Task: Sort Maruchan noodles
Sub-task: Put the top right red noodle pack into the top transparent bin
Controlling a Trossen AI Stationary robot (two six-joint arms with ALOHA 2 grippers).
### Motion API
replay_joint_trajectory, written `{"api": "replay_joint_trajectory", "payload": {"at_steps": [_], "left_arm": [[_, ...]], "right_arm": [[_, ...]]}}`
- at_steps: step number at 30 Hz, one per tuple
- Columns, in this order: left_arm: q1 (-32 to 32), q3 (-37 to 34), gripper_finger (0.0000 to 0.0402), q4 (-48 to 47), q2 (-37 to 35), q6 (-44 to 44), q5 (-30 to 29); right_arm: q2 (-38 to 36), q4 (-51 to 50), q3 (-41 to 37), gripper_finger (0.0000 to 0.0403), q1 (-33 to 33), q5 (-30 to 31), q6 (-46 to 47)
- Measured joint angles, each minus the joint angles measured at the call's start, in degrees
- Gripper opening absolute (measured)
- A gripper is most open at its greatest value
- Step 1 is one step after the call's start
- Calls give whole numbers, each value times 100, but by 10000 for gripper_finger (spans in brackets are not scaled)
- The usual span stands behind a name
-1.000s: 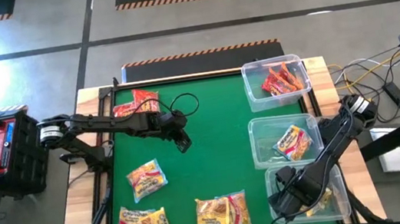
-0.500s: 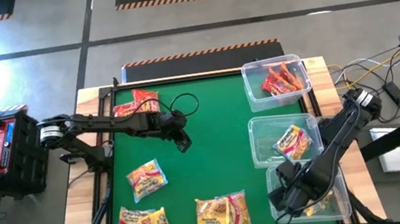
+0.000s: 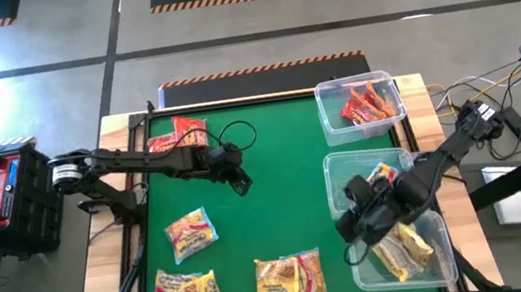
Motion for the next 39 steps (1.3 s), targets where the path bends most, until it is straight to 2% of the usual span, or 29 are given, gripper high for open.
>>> {"api": "replay_joint_trajectory", "payload": {"at_steps": [9, 20, 30, 33, 39], "left_arm": [[114, 67, 130, 528, 0, -356, -59], [1004, 469, 130, 534, 0, -625, -195], [1627, 693, 130, 515, 24, -618, -197], [1919, 693, 130, 245, 24, -618, -201], [2651, 688, 130, -459, -47, -403, -215]], "right_arm": [[-502, 24, 0, 187, -1412, 479, -2606], [-798, 221, 4, 187, -3249, 495, -5218], [-383, 1935, -13, 187, -4529, 566, -7261], [-180, 2468, -13, 187, -4823, 391, -7530], [345, 2748, 20, 187, -5358, -687, -7650]]}}
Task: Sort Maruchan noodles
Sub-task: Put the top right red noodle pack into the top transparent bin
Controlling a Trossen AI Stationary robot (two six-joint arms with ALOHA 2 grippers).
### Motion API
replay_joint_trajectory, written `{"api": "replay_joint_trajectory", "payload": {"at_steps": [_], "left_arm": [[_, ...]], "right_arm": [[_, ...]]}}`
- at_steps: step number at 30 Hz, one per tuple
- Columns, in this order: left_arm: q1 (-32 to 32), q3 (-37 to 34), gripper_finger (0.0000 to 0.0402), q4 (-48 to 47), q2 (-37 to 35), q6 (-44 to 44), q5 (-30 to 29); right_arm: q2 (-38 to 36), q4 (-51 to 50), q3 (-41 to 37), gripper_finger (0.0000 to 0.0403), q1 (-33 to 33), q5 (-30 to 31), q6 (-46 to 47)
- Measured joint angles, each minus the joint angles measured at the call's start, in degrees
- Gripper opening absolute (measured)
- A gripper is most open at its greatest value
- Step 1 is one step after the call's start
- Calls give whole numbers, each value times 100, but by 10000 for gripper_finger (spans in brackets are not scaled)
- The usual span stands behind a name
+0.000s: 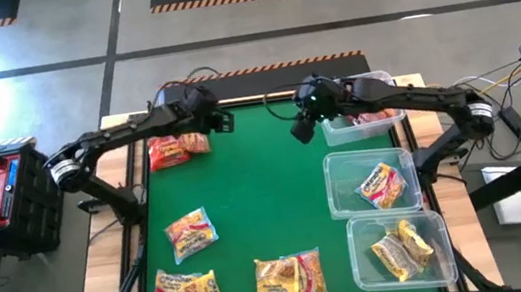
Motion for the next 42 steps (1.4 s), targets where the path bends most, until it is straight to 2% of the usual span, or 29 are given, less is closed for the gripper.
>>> {"api": "replay_joint_trajectory", "payload": {"at_steps": [9, 14, 19, 23, 30, 35, 42], "left_arm": [[1062, 0, 130, -54, -28, 1163, 48], [1897, 0, 130, -332, -66, 1690, 574], [2427, -2, 130, -1050, -115, 1915, 761], [2482, -9, 130, -1398, -120, 2158, 757], [2513, -45, 130, -1442, -124, 2301, 609], [2512, -360, 130, -1649, -124, 1832, 648], [2503, -656, 130, -1454, -124, 1379, 1024]], "right_arm": [[845, 209, 0, 187, -530, -120, 147], [1065, 713, 2, 187, -864, -167, 206], [1129, 979, 4, 187, -1253, -436, 439], [1123, 986, 4, 187, -1459, -443, 463], [1068, 989, 4, 187, -1571, -443, 522], [1042, 988, 4, 187, -1603, -463, 321], [1037, 961, 4, 187, -1826, -864, 239]]}}
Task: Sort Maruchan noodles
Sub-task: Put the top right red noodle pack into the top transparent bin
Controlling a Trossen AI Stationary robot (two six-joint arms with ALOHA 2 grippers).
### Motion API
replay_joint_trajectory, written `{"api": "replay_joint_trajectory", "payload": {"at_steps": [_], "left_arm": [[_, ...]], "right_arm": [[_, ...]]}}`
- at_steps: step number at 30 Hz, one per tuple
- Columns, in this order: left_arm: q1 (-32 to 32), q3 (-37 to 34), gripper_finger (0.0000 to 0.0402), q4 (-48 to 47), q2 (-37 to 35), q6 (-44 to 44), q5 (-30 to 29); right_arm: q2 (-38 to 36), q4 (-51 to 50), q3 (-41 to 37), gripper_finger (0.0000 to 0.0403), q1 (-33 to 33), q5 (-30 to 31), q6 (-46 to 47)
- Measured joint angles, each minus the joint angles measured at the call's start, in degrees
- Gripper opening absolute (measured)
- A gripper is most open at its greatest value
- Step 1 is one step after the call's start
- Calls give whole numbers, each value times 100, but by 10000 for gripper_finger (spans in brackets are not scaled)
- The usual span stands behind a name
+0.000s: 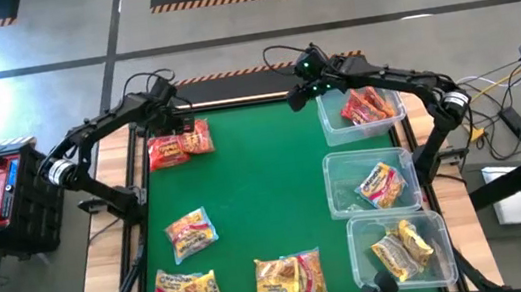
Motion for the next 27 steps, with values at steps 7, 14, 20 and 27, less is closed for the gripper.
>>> {"api": "replay_joint_trajectory", "payload": {"at_steps": [7, 14, 20, 27], "left_arm": [[0, 36, 130, 181, -12, -130, 150], [0, -289, 130, 603, -11, -424, 154], [4, -779, 130, 1663, -9, -768, 356], [-66, -1287, 130, 2704, -15, -1242, 524]], "right_arm": [[-2, -4, 0, 187, -90, -53, -157], [-2, -4, 0, 187, -101, -184, -192], [-2, -4, 0, 187, -101, -184, -192], [-2, 0, 0, 187, -101, -265, -192]]}}
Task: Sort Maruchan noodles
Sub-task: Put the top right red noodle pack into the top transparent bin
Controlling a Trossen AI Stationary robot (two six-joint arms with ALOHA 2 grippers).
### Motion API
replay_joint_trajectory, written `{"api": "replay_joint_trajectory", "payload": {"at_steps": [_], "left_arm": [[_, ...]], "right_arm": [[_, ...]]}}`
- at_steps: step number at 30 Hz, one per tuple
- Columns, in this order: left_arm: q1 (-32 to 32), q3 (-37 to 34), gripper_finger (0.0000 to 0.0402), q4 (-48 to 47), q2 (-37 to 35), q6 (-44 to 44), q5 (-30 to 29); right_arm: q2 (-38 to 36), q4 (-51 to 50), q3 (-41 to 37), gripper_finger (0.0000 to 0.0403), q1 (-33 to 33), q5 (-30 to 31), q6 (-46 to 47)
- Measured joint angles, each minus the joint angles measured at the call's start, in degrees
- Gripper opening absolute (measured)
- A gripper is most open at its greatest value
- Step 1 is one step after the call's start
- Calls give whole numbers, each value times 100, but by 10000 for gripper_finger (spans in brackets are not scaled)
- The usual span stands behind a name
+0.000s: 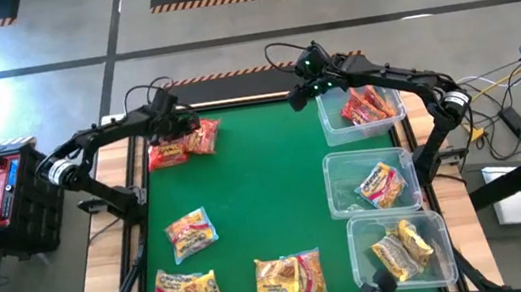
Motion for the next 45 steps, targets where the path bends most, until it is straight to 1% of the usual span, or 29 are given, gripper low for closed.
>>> {"api": "replay_joint_trajectory", "payload": {"at_steps": [4, 9, 13, 17, 22, 23, 27, 31, 34, 37, 42, 45], "left_arm": [[-4, -21, 130, 200, 39, 7, 37], [-31, -7, 129, 198, 198, 28, 215], [-79, 59, 117, 293, 364, 39, 654], [-180, 59, 82, 390, 527, 37, 915], [-298, 63, 15, 511, 605, 37, 1059], [-317, 63, 8, 555, 605, 30, 1080], [-317, 61, 3, 1015, 605, -56, 1387], [-326, 57, 0, 1754, 608, -243, 1928], [-356, 57, 0, 2159, 608, -409, 2205], [-451, 57, 0, 2372, 608, -511, 2443], [-788, 57, 0, 2397, 608, -568, 2559], [-1030, 57, 0, 2437, 608, -651, 2554]], "right_arm": [[0, 29, 0, 187, 0, -218, 2], [0, 96, 0, 187, 0, -236, 2], [0, 132, 0, 187, 0, -236, 2], [0, 172, 0, 187, 0, -351, 4], [0, 284, 0, 187, 15, -370, 30], [0, 289, 0, 187, 15, -372, 51], [0, 297, 0, 187, 15, -372, 63], [0, 304, 0, 187, 15, -452, 64], [2, 355, 0, 187, 22, -766, 68], [52, 559, 0, 187, 34, -1178, 68], [252, 987, 0, 187, 119, -1715, 86], [401, 1171, 0, 187, 168, -1829, 127]]}}
